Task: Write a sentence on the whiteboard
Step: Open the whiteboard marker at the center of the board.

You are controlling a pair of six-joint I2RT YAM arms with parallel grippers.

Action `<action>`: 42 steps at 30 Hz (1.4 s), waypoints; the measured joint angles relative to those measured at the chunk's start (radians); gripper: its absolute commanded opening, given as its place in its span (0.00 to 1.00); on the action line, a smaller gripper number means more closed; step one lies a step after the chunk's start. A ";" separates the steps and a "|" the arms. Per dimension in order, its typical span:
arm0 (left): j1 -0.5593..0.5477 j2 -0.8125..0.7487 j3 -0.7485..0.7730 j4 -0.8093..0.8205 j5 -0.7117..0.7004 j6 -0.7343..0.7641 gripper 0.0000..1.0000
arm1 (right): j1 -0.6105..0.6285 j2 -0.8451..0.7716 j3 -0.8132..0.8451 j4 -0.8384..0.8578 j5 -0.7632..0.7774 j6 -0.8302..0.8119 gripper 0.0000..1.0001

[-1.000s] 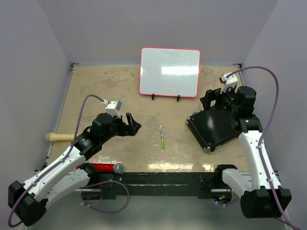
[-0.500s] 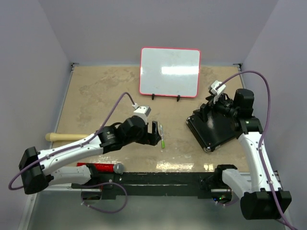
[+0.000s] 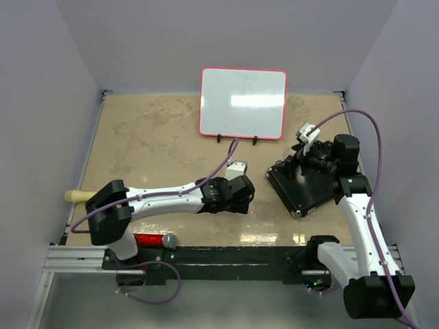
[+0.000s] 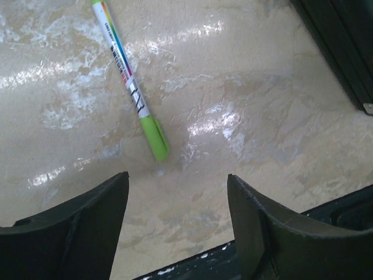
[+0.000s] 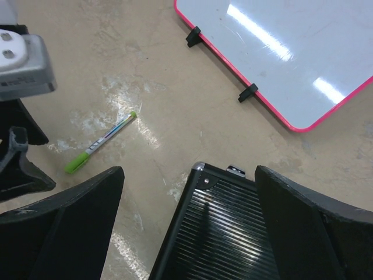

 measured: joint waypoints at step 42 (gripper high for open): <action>0.106 0.252 0.079 0.034 0.116 0.239 0.00 | -0.038 -0.017 -0.010 0.013 -0.041 -0.016 0.99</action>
